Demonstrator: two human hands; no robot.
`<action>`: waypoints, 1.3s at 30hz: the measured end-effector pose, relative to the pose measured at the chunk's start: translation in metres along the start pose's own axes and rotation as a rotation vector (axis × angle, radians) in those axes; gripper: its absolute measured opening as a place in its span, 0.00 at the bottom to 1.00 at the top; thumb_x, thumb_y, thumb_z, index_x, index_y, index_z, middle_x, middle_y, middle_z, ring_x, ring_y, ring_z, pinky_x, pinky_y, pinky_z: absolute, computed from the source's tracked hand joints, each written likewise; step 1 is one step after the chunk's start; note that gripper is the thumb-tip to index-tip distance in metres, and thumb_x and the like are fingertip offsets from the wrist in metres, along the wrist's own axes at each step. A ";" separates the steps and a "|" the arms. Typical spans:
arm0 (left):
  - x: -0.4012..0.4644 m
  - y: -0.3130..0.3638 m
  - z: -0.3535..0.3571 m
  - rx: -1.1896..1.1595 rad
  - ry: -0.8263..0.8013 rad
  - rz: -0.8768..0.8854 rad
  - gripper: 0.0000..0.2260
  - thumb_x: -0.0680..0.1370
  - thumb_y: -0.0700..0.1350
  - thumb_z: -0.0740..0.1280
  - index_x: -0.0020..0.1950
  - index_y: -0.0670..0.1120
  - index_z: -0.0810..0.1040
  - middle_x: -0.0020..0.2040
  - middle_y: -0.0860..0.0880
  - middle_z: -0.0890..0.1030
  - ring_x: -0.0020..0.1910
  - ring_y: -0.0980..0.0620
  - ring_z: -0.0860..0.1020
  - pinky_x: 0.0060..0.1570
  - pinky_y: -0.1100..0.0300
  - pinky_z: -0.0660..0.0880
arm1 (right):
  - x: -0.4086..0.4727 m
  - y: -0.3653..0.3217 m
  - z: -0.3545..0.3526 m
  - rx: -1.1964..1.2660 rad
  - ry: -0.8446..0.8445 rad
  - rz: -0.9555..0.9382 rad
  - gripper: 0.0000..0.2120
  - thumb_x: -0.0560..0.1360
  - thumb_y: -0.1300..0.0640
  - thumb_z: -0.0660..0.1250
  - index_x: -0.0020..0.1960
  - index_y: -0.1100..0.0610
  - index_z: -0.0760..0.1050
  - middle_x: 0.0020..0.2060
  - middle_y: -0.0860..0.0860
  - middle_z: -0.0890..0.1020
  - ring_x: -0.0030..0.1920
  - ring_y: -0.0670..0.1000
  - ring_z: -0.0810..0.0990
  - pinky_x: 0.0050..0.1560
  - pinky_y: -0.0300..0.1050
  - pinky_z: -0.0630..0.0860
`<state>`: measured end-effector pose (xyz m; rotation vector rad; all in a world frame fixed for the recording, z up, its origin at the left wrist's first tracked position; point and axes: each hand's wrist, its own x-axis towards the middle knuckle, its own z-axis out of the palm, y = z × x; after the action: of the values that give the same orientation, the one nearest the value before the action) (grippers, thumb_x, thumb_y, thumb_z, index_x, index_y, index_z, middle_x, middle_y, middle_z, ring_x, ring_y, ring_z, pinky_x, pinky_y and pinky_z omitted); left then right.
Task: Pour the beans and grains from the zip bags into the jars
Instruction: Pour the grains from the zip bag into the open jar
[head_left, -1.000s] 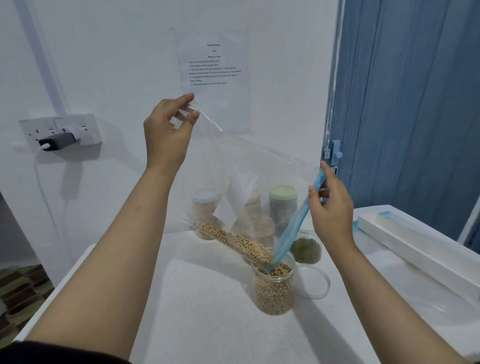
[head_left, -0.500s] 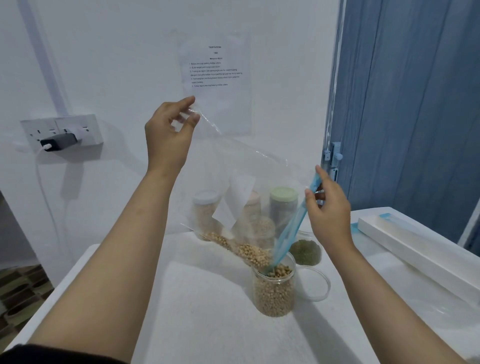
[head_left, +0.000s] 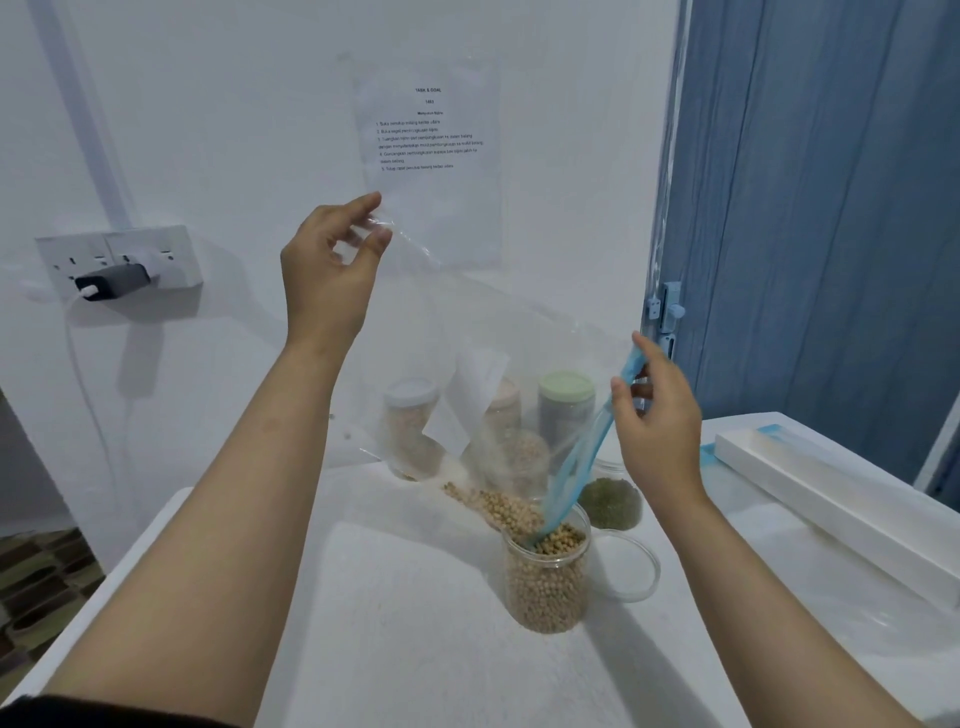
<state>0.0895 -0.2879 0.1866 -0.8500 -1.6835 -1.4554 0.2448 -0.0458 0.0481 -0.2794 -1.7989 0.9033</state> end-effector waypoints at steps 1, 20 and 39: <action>0.000 0.000 0.000 -0.001 0.003 -0.001 0.12 0.78 0.45 0.71 0.61 0.53 0.81 0.50 0.58 0.80 0.46 0.67 0.76 0.44 0.71 0.69 | 0.000 0.000 0.000 0.003 0.005 0.004 0.22 0.82 0.60 0.64 0.74 0.53 0.68 0.57 0.48 0.74 0.48 0.31 0.75 0.44 0.23 0.72; 0.002 -0.001 0.000 -0.009 0.007 -0.008 0.12 0.78 0.46 0.70 0.61 0.53 0.81 0.50 0.59 0.80 0.47 0.64 0.77 0.44 0.70 0.68 | 0.002 -0.001 0.000 -0.019 -0.019 -0.024 0.22 0.82 0.61 0.64 0.74 0.54 0.68 0.56 0.50 0.73 0.48 0.39 0.76 0.45 0.22 0.70; 0.003 -0.002 0.000 -0.010 0.011 -0.009 0.12 0.78 0.46 0.70 0.61 0.53 0.81 0.49 0.59 0.80 0.47 0.65 0.77 0.45 0.70 0.69 | 0.004 -0.001 0.000 -0.031 -0.018 -0.014 0.22 0.82 0.60 0.63 0.75 0.55 0.67 0.56 0.50 0.72 0.48 0.39 0.76 0.45 0.21 0.70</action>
<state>0.0866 -0.2879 0.1881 -0.8390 -1.6750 -1.4739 0.2434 -0.0446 0.0518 -0.2786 -1.8308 0.8716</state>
